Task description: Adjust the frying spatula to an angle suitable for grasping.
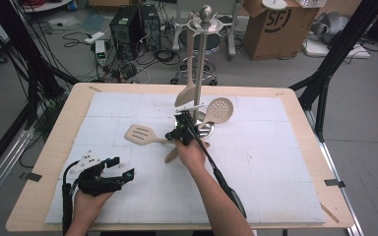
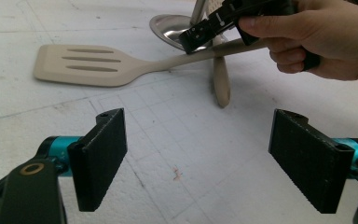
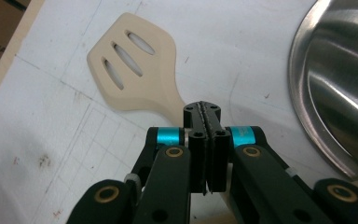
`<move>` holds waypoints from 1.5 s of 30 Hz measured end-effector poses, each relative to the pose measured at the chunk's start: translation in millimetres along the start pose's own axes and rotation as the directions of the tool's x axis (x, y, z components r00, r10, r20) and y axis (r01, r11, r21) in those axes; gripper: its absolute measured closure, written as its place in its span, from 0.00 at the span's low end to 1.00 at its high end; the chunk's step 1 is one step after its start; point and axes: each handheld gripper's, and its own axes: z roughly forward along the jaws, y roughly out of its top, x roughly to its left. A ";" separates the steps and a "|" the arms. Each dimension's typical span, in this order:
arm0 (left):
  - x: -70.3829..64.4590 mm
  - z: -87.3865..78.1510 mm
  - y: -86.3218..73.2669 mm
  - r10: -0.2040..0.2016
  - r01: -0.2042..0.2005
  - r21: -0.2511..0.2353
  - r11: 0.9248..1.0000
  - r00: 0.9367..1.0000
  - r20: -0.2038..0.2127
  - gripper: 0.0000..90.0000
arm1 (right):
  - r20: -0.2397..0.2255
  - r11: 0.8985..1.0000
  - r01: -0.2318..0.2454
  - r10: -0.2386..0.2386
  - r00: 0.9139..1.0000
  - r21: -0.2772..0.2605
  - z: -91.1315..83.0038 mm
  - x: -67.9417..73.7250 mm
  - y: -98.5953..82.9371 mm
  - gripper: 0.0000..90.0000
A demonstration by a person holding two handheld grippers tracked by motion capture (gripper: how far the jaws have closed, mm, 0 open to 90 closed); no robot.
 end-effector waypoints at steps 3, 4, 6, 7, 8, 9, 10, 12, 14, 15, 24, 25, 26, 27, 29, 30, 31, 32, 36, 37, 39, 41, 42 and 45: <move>1.0 0.1 -0.3 0.001 -0.001 0.001 1.000 1.000 -0.005 0.22 | 0.023 1.000 -0.009 0.009 1.000 0.002 4.0 -0.7 2.4 1.00; 1.1 0.0 -0.3 0.002 -0.002 0.001 1.000 1.000 -0.005 0.22 | 0.032 1.000 -0.009 0.009 0.999 0.004 6.3 -0.4 3.2 1.00; 1.4 -0.1 -0.3 0.001 -0.001 0.003 1.000 1.000 -0.001 0.22 | 0.043 1.000 -0.014 0.014 0.999 0.007 11.0 2.5 3.6 1.00; 1.7 -0.1 -0.4 0.000 0.000 0.004 1.000 1.000 -0.002 0.22 | 0.058 1.000 -0.007 0.007 0.998 0.009 12.9 4.4 3.5 1.00; 2.0 -0.1 -0.4 -0.002 0.002 0.005 1.000 1.000 -0.003 0.22 | 0.071 1.000 0.004 -0.005 0.997 0.007 14.3 5.8 3.6 1.00; 2.2 0.2 -0.5 -0.002 0.002 0.003 1.000 1.000 -0.002 0.22 | 0.076 1.000 0.009 -0.009 0.997 0.008 14.9 6.5 3.7 1.00; 2.3 0.1 -0.5 -0.002 0.002 0.004 1.000 1.000 -0.001 0.22 | 0.075 1.000 0.005 -0.005 0.997 0.007 15.0 6.6 3.4 1.00; 2.0 0.1 -0.4 0.000 0.000 0.004 1.000 1.000 -0.002 0.22 | 0.074 1.000 0.011 -0.012 0.997 0.011 14.4 7.4 2.9 1.00; 1.7 0.6 -0.3 0.000 0.000 0.003 1.000 1.000 0.000 0.22 | 0.081 0.999 0.026 -0.028 0.996 0.026 13.5 10.9 2.3 1.00; 1.6 0.7 -0.3 0.000 0.000 0.002 1.000 1.000 0.001 0.22 | 0.083 0.999 0.033 -0.036 0.996 0.033 13.2 12.6 1.7 1.00; 1.2 1.0 -0.3 -0.001 0.001 0.003 1.000 1.000 -0.002 0.22 | 0.019 0.987 0.115 -0.117 0.993 0.109 13.5 29.5 -6.4 1.00; 1.2 1.0 -0.2 0.000 0.000 0.003 1.000 1.000 -0.003 0.22 | 0.012 0.985 0.133 -0.135 0.991 0.112 13.9 32.4 -8.0 1.00; 1.3 1.0 -0.2 0.000 0.000 0.003 1.000 1.000 -0.002 0.22 | 0.010 0.982 0.146 -0.148 0.989 0.117 14.0 35.6 -9.5 1.00; 1.3 1.0 -0.2 -0.001 0.001 0.001 1.000 1.000 -0.002 0.22 | 0.006 0.980 0.158 -0.160 0.987 0.120 14.1 38.6 -11.0 1.00; 1.9 0.5 0.0 0.001 -0.001 0.003 1.000 1.000 -0.001 0.22 | -0.001 0.977 0.179 -0.180 0.984 0.119 14.5 43.9 -14.8 1.00; 2.0 0.1 0.1 -0.001 0.001 0.001 1.000 1.000 -0.003 0.22 | -0.004 0.975 0.189 -0.190 0.982 0.118 14.3 46.2 -17.1 1.00; 2.0 -0.4 0.2 -0.003 0.003 0.000 1.000 1.000 -0.003 0.22 | -0.004 0.974 0.193 -0.194 0.981 0.118 14.1 47.8 -19.2 1.00; 2.2 -1.0 0.4 -0.002 0.002 -0.004 1.000 1.000 -0.003 0.22 | -0.010 0.973 0.201 -0.201 0.980 0.116 14.0 48.7 -20.8 1.00; 3.7 -3.9 0.9 -0.010 0.009 -0.013 1.000 1.000 -0.010 0.22 | -0.027 0.968 0.220 -0.218 0.975 0.117 13.2 53.1 -27.6 1.00; 4.0 -3.9 1.0 -0.010 0.010 -0.012 1.000 1.000 -0.012 0.22 | -0.033 0.968 0.225 -0.222 0.974 0.116 13.1 54.6 -29.3 1.00; 3.7 -3.3 1.1 -0.010 0.009 -0.010 1.000 1.000 -0.009 0.22 | -0.036 0.966 0.229 -0.227 0.973 0.115 12.5 56.9 -32.8 1.00; 3.0 -2.4 0.9 -0.006 0.006 -0.007 1.000 1.000 -0.007 0.22 | -0.039 0.965 0.235 -0.232 0.972 0.119 12.0 58.9 -35.8 1.00; 2.6 -2.2 0.9 -0.005 0.005 -0.005 1.000 1.000 -0.008 0.22 | -0.043 0.962 0.241 -0.237 0.970 0.128 11.6 60.1 -37.1 1.00; 2.5 -1.8 0.8 -0.002 0.002 -0.002 1.000 1.000 -0.008 0.22 | -0.036 0.951 0.267 -0.264 0.964 0.157 11.9 64.1 -42.8 1.00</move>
